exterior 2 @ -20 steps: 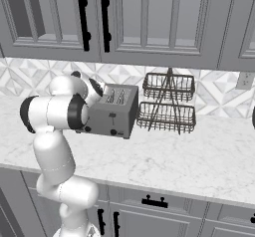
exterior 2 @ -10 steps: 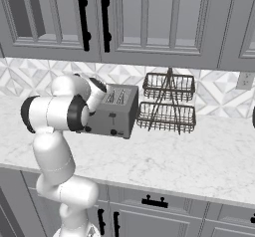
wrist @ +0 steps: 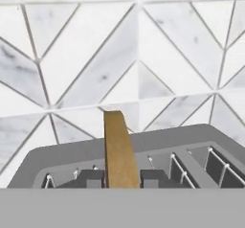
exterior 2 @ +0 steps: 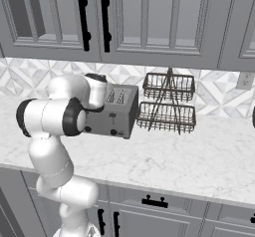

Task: Start the toaster. Once the lever pops up, take the bread to the plate on the dining counter.

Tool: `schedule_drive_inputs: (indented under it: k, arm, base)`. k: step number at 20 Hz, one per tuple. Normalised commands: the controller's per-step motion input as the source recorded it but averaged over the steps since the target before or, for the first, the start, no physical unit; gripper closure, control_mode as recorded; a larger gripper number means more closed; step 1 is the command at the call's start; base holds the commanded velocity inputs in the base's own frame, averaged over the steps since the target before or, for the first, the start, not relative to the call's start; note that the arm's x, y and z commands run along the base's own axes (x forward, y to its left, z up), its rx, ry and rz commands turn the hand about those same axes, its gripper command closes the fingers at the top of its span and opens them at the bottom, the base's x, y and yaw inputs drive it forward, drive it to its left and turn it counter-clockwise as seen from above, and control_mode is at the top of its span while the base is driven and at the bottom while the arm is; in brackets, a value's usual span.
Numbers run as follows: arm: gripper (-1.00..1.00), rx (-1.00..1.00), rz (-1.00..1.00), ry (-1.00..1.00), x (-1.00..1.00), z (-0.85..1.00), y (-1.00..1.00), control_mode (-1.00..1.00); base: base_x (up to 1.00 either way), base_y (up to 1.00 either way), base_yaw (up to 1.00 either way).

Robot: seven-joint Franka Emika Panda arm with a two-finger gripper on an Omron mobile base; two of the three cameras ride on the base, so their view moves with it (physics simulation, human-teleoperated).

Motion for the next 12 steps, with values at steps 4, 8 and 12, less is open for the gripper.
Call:
schedule_drive_inputs:
  k: [4, 8, 12]
  arm:
    - [1.00, 0.01, 0.00, -0.01, -0.41, 0.53, 0.00, -1.00]
    - [1.00, 0.06, 0.00, 0.00, -0.57, 0.84, 0.00, -1.00]
    - [1.00, 0.06, 0.00, 0.02, -0.46, 0.94, 0.01, -1.00]
  base:
    - [0.00, 0.00, 0.00]
    - [0.00, 0.00, 0.00]
    - [0.00, 0.00, 0.00]
